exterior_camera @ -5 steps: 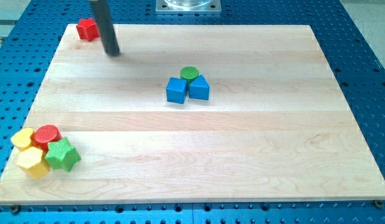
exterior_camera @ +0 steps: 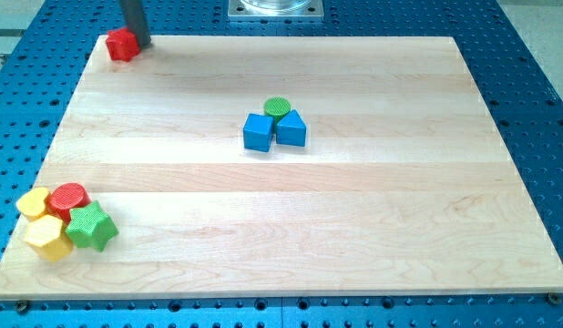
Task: Move the red star slightly downwards
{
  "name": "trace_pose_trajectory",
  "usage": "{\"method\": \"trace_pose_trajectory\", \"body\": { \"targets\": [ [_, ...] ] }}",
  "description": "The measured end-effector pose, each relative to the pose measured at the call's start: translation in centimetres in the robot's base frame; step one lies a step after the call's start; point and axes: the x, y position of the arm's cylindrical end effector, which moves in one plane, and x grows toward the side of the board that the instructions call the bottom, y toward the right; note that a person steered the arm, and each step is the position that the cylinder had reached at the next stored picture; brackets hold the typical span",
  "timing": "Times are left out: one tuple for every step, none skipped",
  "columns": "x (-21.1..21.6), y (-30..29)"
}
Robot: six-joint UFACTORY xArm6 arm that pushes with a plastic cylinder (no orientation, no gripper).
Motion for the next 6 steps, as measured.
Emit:
{"method": "trace_pose_trajectory", "body": {
  "targets": [
    [6.3, -0.8],
    [4.3, 4.1],
    [-1.6, 4.3],
    [-1.2, -2.4],
    [2.7, -5.4],
    [5.9, -5.1]
  ]
}}
